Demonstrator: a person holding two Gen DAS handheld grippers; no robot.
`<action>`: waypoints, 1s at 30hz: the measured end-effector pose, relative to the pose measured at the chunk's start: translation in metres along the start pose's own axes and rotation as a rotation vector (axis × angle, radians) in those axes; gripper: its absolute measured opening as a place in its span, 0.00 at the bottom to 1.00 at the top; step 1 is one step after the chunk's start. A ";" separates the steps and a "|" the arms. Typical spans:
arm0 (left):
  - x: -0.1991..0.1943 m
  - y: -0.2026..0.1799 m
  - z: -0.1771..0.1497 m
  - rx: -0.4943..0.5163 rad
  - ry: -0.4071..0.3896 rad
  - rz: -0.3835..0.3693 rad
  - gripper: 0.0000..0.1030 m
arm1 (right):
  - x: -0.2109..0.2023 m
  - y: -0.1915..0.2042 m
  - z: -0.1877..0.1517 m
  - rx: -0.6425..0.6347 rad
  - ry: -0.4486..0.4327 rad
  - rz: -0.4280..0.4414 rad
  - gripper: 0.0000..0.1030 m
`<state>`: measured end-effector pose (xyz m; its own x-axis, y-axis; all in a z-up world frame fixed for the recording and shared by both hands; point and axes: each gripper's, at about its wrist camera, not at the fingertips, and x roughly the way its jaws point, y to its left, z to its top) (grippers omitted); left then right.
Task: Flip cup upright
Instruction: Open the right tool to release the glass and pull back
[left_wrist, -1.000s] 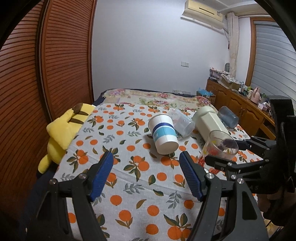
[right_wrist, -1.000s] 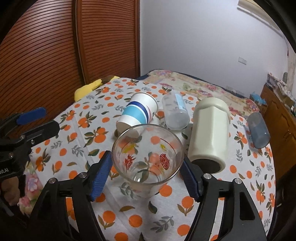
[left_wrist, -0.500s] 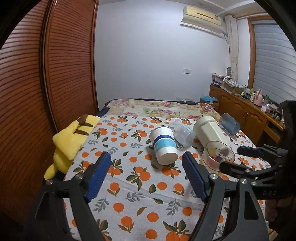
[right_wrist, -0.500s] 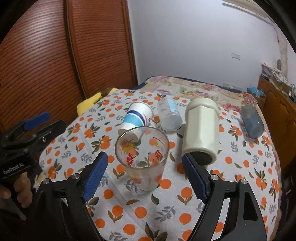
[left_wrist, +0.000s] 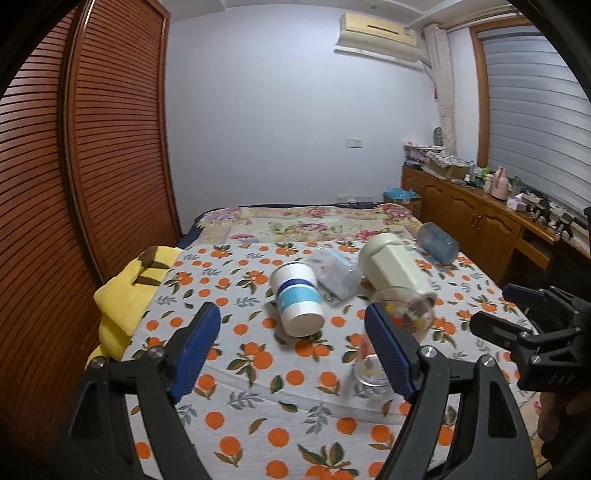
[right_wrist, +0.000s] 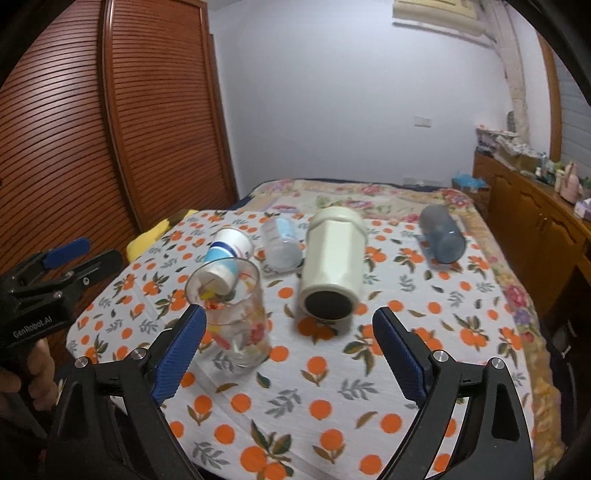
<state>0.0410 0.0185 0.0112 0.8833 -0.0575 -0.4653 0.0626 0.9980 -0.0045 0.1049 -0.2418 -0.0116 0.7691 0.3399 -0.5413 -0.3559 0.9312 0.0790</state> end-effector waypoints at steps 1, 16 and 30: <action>-0.001 -0.003 0.000 0.004 -0.002 -0.006 0.79 | -0.002 0.000 -0.001 0.000 -0.003 -0.006 0.91; -0.023 -0.009 -0.008 -0.021 -0.002 0.003 0.81 | -0.026 -0.015 -0.016 0.037 -0.027 -0.055 0.91; -0.022 -0.008 -0.014 -0.021 0.009 0.004 0.82 | -0.030 -0.017 -0.019 0.045 -0.038 -0.073 0.91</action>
<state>0.0143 0.0118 0.0088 0.8794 -0.0535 -0.4730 0.0491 0.9986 -0.0217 0.0782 -0.2704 -0.0126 0.8122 0.2745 -0.5147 -0.2745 0.9584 0.0779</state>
